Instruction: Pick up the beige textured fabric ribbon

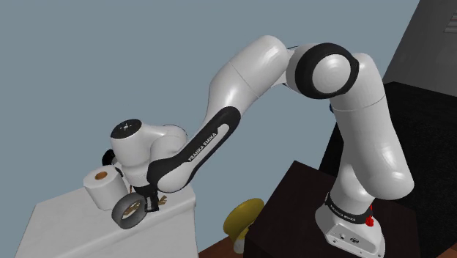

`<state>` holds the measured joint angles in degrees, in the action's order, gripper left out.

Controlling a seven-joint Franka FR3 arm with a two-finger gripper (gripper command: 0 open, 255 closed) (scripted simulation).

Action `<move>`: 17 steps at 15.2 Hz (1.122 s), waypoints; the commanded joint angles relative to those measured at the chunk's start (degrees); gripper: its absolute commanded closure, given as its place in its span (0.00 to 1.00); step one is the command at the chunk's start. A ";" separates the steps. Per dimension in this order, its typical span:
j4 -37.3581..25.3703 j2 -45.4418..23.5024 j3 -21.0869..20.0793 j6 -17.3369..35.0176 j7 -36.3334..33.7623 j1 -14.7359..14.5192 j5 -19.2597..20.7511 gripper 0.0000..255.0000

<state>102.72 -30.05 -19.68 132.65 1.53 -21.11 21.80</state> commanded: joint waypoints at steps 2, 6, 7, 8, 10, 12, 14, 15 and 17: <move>0.34 -0.38 0.46 0.17 -0.34 0.11 0.22 1.00; 0.14 0.02 0.33 -0.35 0.26 0.53 -0.07 1.00; 0.05 0.49 0.16 -0.88 0.47 0.64 -0.33 1.00; -0.06 0.96 0.00 -1.42 0.69 0.74 -0.60 1.00; -0.31 1.86 -0.31 -2.51 1.12 0.94 -1.12 1.00; -0.61 2.73 -0.60 -3.62 1.54 1.12 -1.64 1.00; -0.97 3.58 -0.87 -4.75 1.96 1.28 -2.14 1.00; -1.17 3.98 -1.00 -5.32 2.17 1.36 -2.39 1.00; -1.61 4.78 -1.25 -6.47 2.57 1.51 -2.87 1.00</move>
<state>101.53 -25.62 -20.79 126.93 3.90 -19.63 19.18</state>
